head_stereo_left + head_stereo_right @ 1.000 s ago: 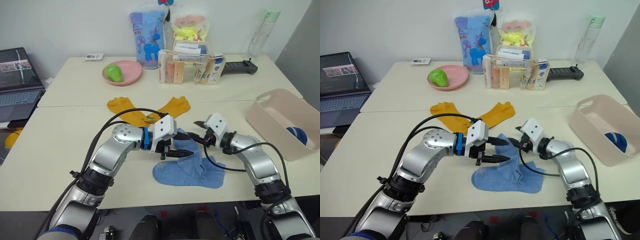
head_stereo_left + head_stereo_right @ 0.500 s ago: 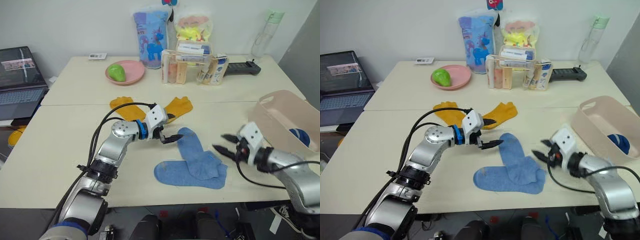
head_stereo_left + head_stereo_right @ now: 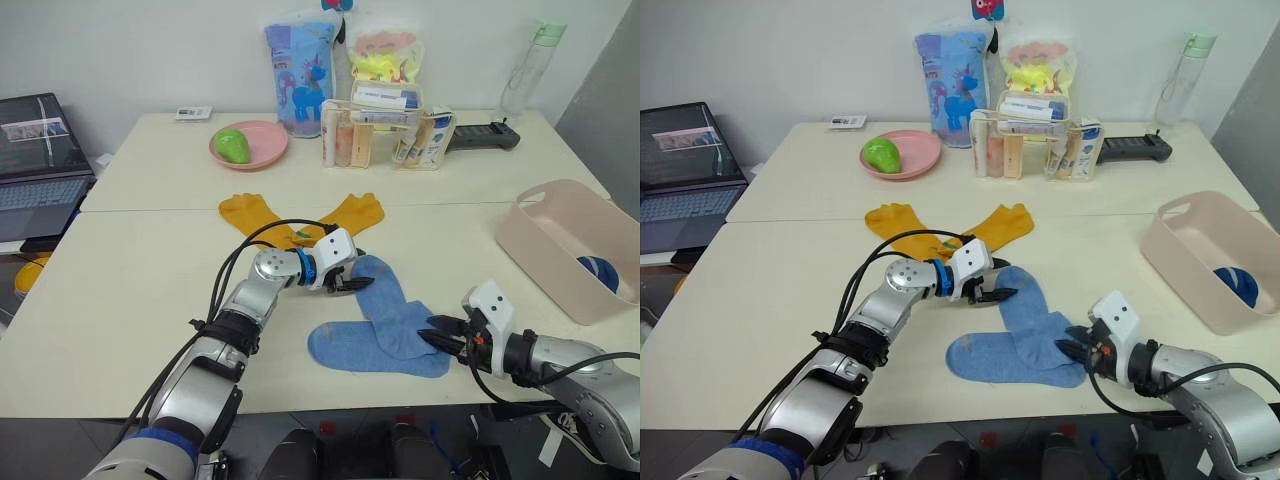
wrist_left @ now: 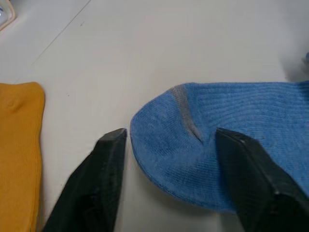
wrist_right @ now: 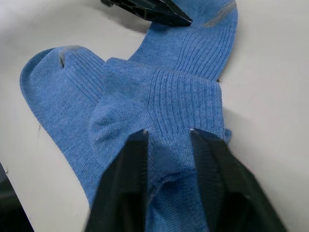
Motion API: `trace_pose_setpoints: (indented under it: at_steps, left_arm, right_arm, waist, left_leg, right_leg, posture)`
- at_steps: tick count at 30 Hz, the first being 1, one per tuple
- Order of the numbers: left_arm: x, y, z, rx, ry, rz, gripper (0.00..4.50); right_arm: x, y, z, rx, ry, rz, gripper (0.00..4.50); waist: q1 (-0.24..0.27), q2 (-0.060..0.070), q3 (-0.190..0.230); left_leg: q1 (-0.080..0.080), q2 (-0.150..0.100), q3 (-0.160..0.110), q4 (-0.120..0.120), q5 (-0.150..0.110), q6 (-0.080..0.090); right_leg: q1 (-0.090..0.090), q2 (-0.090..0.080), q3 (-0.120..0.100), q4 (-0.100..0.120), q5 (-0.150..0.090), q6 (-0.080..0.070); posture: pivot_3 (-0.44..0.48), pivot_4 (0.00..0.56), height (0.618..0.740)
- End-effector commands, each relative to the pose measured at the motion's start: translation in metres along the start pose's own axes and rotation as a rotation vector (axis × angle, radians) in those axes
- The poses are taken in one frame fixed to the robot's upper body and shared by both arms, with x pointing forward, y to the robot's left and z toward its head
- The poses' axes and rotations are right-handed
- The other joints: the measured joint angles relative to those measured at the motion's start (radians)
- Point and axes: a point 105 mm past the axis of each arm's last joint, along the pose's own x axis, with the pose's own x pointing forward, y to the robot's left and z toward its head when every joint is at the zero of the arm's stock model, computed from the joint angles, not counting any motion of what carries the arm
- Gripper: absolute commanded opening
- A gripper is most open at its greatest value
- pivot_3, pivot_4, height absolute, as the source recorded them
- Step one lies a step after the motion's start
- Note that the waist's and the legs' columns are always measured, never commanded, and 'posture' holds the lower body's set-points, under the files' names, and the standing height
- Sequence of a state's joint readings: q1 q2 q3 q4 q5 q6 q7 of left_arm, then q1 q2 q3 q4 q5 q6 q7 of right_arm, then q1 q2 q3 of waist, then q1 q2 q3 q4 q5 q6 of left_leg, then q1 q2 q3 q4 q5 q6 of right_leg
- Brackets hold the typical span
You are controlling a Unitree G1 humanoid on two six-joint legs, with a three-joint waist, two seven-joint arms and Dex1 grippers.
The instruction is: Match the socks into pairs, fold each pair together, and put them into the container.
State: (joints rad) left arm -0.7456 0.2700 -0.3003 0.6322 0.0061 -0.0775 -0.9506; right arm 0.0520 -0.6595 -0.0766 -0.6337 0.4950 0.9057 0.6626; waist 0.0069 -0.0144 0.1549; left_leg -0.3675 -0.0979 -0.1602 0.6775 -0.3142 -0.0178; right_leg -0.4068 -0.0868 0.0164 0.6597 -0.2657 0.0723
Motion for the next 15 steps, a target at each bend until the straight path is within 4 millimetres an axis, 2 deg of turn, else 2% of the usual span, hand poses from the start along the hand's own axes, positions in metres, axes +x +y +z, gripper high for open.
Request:
trace_pose_setpoints:
  at_steps: [1, 6, 12, 15]
  left_arm:
    - [-0.004, 0.008, 0.011, 0.023, -0.035, 0.026, 1.67]
    - [-0.012, 0.012, 0.006, -0.001, -0.03, 0.055, 0.02]
    - [-0.014, 0.009, 0.009, -0.017, -0.05, 0.049, 0.02]
    - [-0.014, 0.008, 0.009, -0.023, -0.05, 0.05, 0.0]
  right_arm:
    - [-0.005, 0.0, 0.007, -0.029, -0.027, -0.002, 0.04]
    - [-0.01, -0.007, 0.006, -0.044, -0.015, -0.02, 0.0]
    - [-0.017, -0.02, 0.018, -0.066, -0.042, -0.076, 0.0]
    - [-0.018, -0.027, 0.016, -0.072, -0.026, -0.099, 0.58]
  waist:
    - [0.0, 0.0, 0.0]
    - [-0.001, 0.0, 0.0]
    - [0.0, 0.0, 0.0]
    - [0.0, 0.0, 0.0]
  left_leg:
    - [0.0, 0.0, 0.0, 0.0, 0.0, 0.0]
    - [0.0, 0.0, 0.0, 0.0, 0.0, 0.0]
    - [0.0, 0.0, 0.0, 0.0, 0.0, 0.0]
    - [0.0, 0.0, 0.0, 0.0, 0.0, 0.0]
  right_leg:
    - [0.0, 0.0, 0.0, 0.0, 0.0, 0.0]
    - [0.0, 0.0, 0.0, 0.0, 0.0, 0.0]
    - [0.0, 0.0, 0.0, 0.0, 0.0, 0.0]
    - [0.0, 0.0, 0.0, 0.0, 0.0, 0.0]
  posture:
    - [0.0, 0.15, 0.74]
    - [0.0, 0.15, 0.74]
    - [0.0, 0.15, 0.74]
    - [0.0, 0.15, 0.74]
